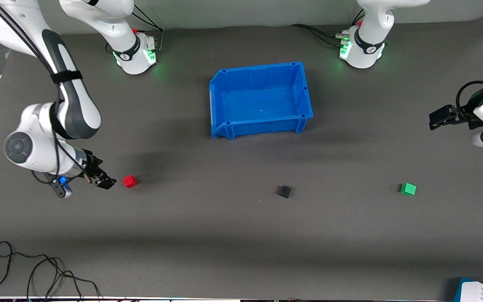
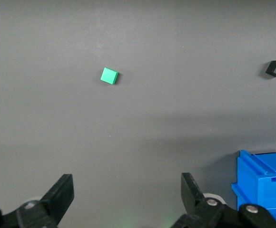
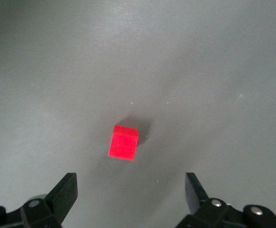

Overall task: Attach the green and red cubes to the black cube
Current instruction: 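Reach the right gripper down to the red cube and grasp it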

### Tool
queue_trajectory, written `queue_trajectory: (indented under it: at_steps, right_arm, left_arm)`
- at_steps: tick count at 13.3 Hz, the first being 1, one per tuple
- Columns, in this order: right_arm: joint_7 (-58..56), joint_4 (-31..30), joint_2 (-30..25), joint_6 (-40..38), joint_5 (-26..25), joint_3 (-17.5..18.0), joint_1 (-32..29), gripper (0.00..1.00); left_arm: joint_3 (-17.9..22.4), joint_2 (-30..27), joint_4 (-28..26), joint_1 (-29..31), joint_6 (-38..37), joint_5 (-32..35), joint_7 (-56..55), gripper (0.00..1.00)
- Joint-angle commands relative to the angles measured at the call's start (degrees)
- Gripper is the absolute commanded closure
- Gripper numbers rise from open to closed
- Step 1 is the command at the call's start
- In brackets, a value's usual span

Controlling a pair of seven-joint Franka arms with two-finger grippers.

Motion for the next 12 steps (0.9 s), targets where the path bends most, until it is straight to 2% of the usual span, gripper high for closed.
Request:
queue_trajectory:
  at_steps: [1,3,6,10,12]
  right_arm:
    - [3.47,0.65,5.27,5.33,0.76,-0.16,0.00,0.00]
    - [3.57,1.09,8.09,8.16,0.67,-0.16,0.18,0.00]
    - [3.83,3.63,12.04,8.34,0.76,-0.16,0.26,0.01]
    - [4.01,4.34,13.46,8.25,0.76,-0.07,0.18,0.01]
    - [4.18,4.43,14.25,8.43,0.93,-0.07,0.61,0.06]
  left_arm:
    - [0.14,-0.88,-0.13,0.24,0.62,0.15,-5.22,0.00]
    - [0.14,-0.97,-0.13,0.85,0.71,-0.20,-12.08,0.00]
    - [0.31,-0.97,-0.13,1.29,0.53,-1.68,-23.40,0.00]
    - [0.67,-0.36,0.31,2.70,-0.26,-4.16,-43.96,0.00]
    - [0.67,0.34,0.31,2.78,-0.44,-4.16,-52.06,0.00]
